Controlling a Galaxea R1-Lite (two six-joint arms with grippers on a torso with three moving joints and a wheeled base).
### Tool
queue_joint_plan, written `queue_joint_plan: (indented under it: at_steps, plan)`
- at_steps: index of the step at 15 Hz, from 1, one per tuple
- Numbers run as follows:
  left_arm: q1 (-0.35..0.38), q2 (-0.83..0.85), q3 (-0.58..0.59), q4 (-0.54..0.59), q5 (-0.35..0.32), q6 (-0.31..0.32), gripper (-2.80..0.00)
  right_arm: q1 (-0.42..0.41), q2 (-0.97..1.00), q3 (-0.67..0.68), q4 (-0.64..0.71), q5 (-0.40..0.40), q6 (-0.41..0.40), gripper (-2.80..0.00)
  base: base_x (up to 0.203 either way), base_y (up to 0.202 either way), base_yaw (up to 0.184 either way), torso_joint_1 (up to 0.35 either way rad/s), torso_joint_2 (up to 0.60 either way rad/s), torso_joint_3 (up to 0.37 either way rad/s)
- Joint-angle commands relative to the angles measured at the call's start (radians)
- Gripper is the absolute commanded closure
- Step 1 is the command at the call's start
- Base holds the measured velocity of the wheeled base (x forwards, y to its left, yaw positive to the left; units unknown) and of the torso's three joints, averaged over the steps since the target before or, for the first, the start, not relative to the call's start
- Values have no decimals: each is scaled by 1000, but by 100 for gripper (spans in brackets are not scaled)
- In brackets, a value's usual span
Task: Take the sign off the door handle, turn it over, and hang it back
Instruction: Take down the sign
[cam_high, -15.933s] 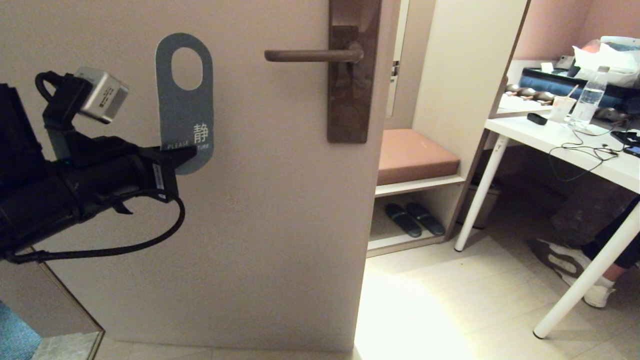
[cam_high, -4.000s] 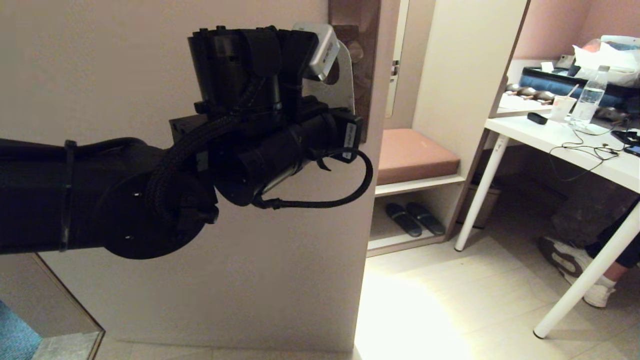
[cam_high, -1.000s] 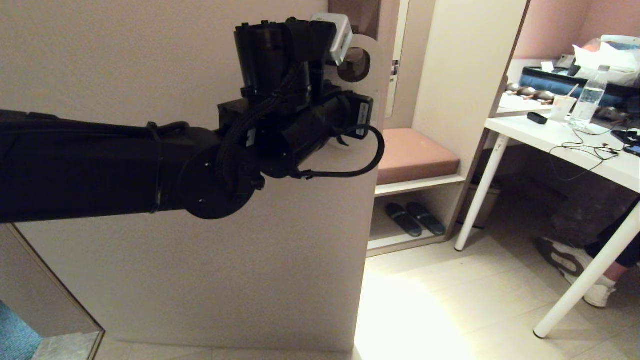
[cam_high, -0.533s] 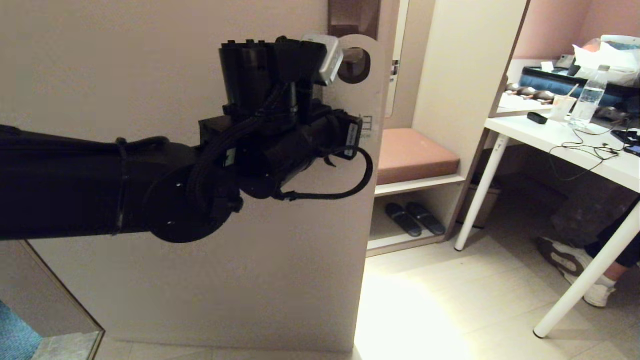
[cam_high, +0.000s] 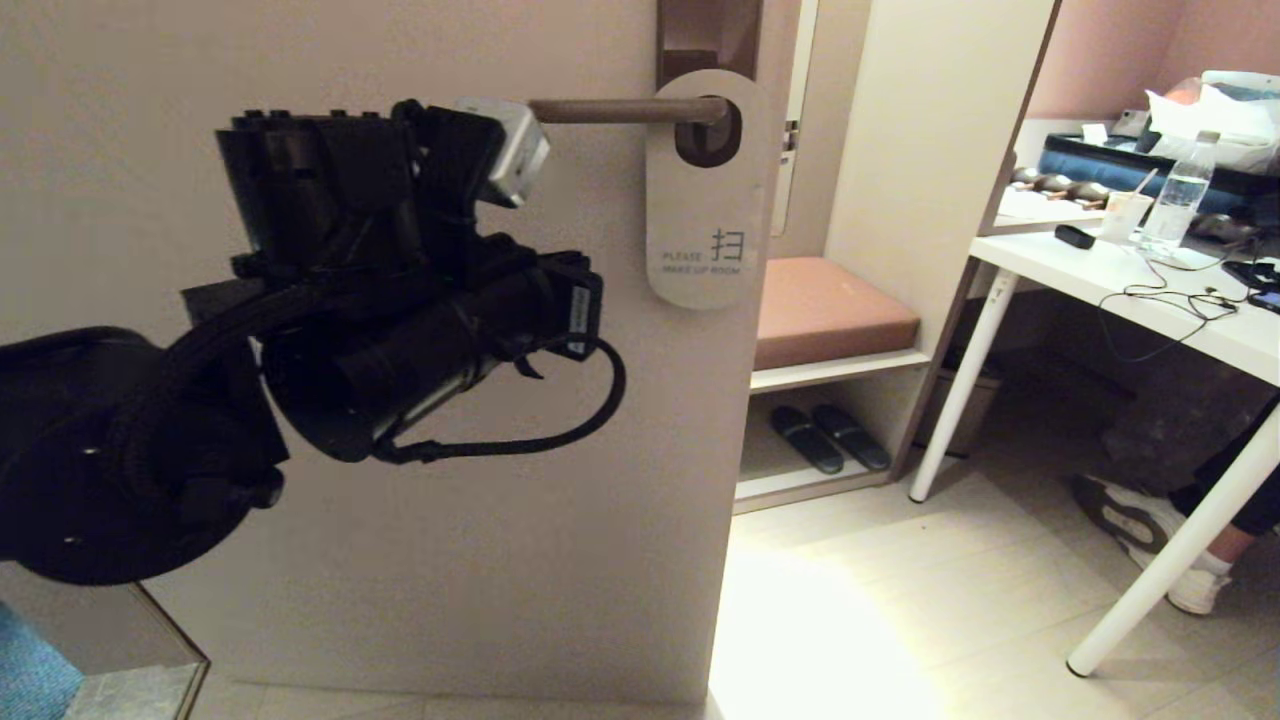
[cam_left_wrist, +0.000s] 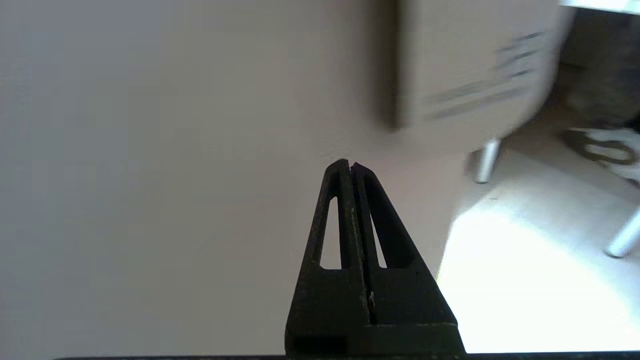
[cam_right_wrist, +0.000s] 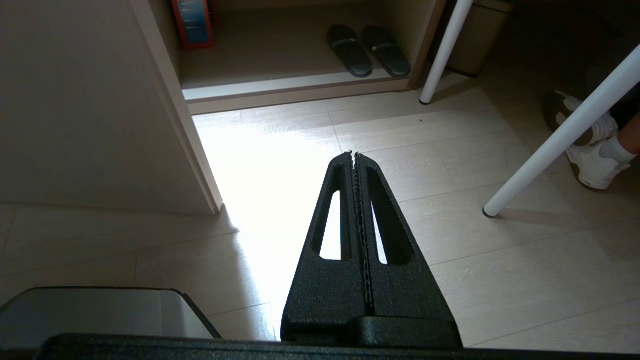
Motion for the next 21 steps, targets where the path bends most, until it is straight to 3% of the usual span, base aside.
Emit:
queue_joint_plan:
  at_steps: [1,6,12,21]
  plan:
    - [44,-94,69,-2,2,1,0,0,0,0,0,-1,-1,0,0,0,0,0,0,0]
    - [148,-220,217,-2,1,2,0,0,2,0,0,0,-1,0,0,0,0,0,0,0]
    - [188,-335,375,-2,2,9,0,0,1,0,0,0,-1,0,0,0,0,0,0,0]
    - [246,-670,846,-3,13,8,0,0,0,0,0,0,-1,0,0,0,0,0,0,0]
